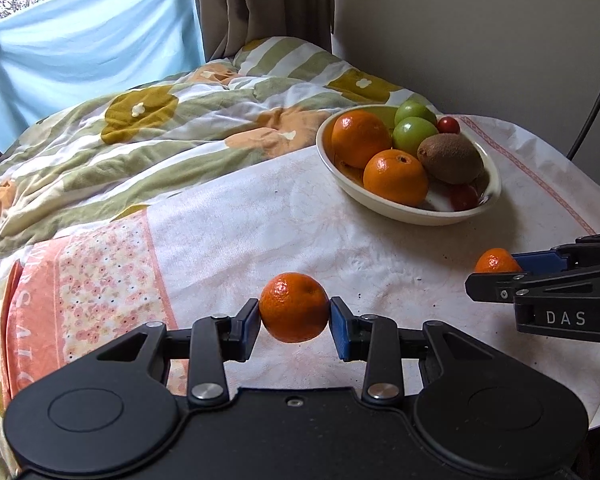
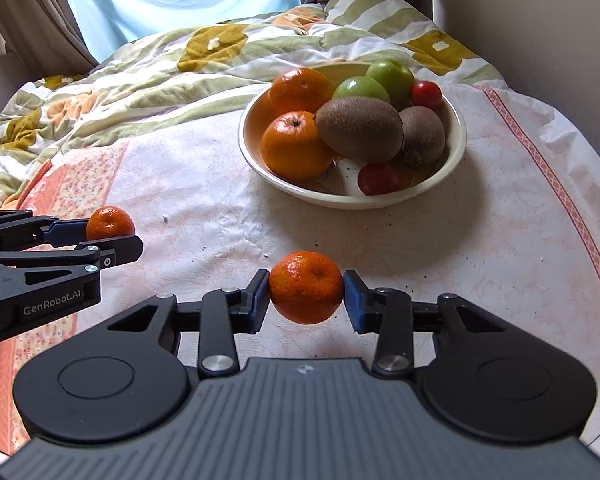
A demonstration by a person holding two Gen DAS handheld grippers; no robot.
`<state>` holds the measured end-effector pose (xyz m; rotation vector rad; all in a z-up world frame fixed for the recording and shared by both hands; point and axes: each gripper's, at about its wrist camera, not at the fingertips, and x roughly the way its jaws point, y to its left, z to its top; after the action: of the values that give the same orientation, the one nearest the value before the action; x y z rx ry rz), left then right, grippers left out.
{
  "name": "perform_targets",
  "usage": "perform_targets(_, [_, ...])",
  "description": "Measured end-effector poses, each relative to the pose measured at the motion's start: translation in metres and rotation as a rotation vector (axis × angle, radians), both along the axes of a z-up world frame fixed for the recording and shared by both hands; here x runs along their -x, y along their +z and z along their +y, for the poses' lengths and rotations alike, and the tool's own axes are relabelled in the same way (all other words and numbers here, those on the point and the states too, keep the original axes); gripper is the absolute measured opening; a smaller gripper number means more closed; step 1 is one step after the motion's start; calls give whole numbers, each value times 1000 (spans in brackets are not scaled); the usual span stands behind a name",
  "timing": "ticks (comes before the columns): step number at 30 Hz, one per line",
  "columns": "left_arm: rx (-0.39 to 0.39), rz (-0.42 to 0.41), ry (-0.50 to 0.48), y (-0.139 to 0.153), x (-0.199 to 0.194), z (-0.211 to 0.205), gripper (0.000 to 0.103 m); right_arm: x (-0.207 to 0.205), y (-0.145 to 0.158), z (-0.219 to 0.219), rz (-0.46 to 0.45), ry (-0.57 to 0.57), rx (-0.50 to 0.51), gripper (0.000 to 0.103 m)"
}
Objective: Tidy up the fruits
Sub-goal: 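Grasp a small mandarin with the left tool while the right tool grasps the other mandarin, then carry both held mandarins over the cream bowl with both tools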
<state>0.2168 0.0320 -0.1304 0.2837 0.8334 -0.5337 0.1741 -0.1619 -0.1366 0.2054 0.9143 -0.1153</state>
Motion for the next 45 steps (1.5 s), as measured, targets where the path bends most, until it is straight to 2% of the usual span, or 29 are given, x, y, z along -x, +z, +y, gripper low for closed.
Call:
perform_targets(11, [84,-63,30,54,4,-14,41,2,57,-23,-81,22,-2,54])
perform_targets(21, [115,-93,73,81,-19,-57,41,-33,82,-75,-131,62,9,54])
perform_targets(31, [102,-80,104,77,-62,-114,41,-83,67,-120,-105,155,14,54])
perform_targets(45, [33,-6,109,38,-122,-181,41,-121,41,-152,-63,254,-33,54])
